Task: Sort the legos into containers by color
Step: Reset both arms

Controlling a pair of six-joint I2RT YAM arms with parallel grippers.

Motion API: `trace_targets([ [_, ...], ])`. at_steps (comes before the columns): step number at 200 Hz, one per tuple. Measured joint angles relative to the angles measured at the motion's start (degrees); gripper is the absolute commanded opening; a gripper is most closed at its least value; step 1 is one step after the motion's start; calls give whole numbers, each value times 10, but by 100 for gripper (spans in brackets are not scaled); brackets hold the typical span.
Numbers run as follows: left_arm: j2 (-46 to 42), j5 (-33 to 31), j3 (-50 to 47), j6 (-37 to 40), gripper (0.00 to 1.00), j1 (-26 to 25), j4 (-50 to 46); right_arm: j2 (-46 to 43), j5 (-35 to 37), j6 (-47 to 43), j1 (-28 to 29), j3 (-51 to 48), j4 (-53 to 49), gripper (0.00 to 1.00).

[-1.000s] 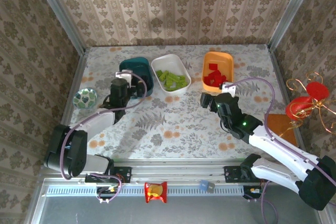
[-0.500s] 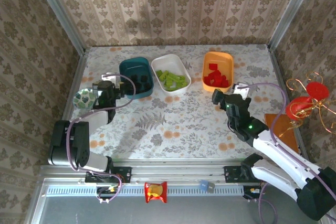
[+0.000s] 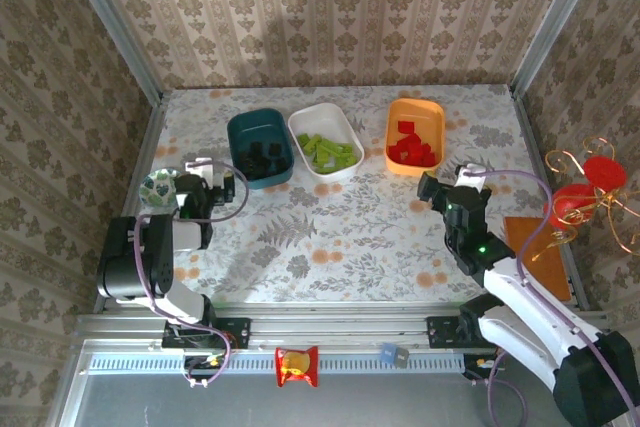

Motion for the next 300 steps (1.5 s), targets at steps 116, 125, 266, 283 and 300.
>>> trace_targets([
  [116, 4, -92, -9, -5, 100, -26, 59, 335, -82, -143, -130, -37, 339, 100],
  [125, 4, -93, -9, -5, 100, -26, 60, 364, -94, -147, -134, -30, 349, 100],
  [266, 4, -96, -9, -5, 100, -26, 61, 403, -148, -149, -159, -10, 398, 100],
  [283, 4, -96, -9, -5, 100, -26, 61, 403, -148, -149, -159, -10, 398, 100],
  [300, 4, -96, -9, -5, 100, -26, 61, 403, -148, -149, -159, -10, 399, 100],
])
